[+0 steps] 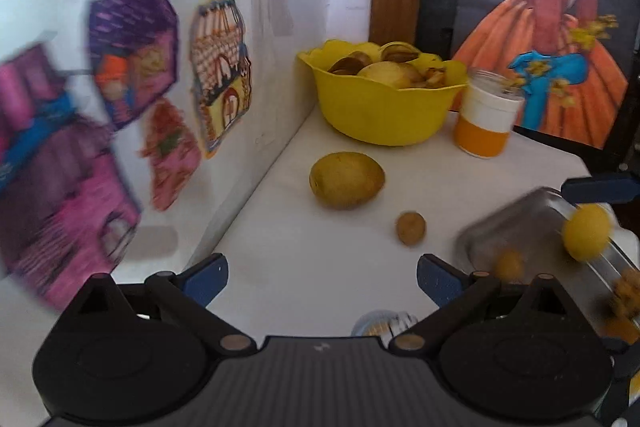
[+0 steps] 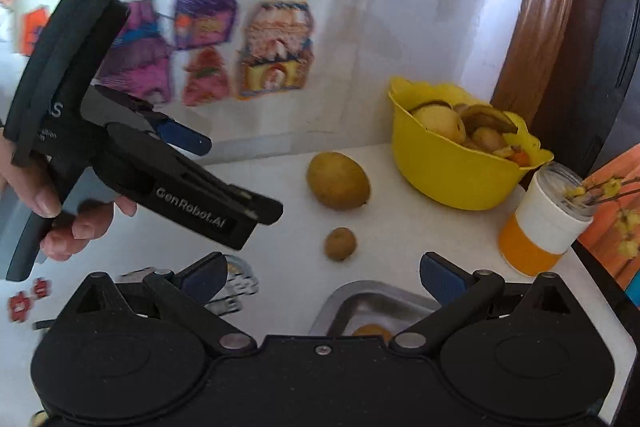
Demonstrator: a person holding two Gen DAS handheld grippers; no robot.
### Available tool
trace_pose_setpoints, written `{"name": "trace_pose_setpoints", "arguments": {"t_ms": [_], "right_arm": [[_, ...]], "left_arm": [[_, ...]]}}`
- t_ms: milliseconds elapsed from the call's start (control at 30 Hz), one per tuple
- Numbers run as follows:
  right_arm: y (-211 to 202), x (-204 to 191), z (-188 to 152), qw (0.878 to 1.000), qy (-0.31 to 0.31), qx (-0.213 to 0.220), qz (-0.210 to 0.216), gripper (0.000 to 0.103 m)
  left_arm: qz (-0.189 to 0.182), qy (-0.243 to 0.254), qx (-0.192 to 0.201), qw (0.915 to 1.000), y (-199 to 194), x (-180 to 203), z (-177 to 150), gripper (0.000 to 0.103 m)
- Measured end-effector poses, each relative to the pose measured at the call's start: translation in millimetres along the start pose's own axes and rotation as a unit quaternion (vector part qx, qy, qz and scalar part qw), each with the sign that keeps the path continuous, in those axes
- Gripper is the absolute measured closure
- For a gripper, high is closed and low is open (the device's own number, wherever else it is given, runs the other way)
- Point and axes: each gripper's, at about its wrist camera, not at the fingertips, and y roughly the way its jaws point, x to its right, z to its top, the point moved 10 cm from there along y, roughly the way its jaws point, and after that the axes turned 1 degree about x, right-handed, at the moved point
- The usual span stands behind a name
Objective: Organize fruits
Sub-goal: 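Grasp the yellow pear with the left tool while the right tool grasps the small brown kiwi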
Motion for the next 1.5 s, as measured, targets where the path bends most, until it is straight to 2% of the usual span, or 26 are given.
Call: {"name": "trace_pose_setpoints", "arguments": {"t_ms": [233, 400, 533, 767, 867, 1067, 1167, 1267, 1500], "right_arm": [[43, 10, -2, 0.999, 0.005, -0.048, 0.009, 0.008], [61, 17, -2, 0.997, 0.025, -0.060, 0.031, 0.017], [71, 19, -1, 0.997, 0.016, -0.061, 0.035, 0.027], [85, 17, -4, 0.996, 0.016, -0.066, 0.053, 0.052], [88, 15, -4, 0.996, 0.017, -0.062, 0.058, 0.056], [88, 10, -5, 0.996, 0.020, -0.056, 0.061, 0.066], [87, 7, -5, 0.997, 0.008, -0.053, 0.056, 0.073], [81, 4, -8, 0.997, 0.003, -0.056, 0.057, 0.073], [66, 3, -7, 0.997, 0.003, -0.049, 0.052, 0.073]], "left_arm": [[0.005, -0.016, 0.006, 0.9998, 50, 0, 23, 0.001], [-0.001, -0.019, 0.004, 0.9998, 71, 1, 33, 0.001], [-0.013, -0.033, -0.003, 0.9994, 86, 0, 38, 0.001], [-0.029, -0.033, -0.013, 0.9990, 105, 3, 41, 0.002], [-0.032, -0.029, -0.018, 0.9989, 112, 5, 41, 0.005], [-0.053, -0.034, -0.022, 0.9978, 118, 9, 42, 0.013], [-0.063, -0.038, -0.022, 0.9970, 118, 12, 41, 0.023], [-0.079, -0.031, -0.028, 0.9960, 116, 17, 40, 0.039], [-0.070, 0.013, -0.033, 0.9969, 104, 27, 31, 0.040]]}}
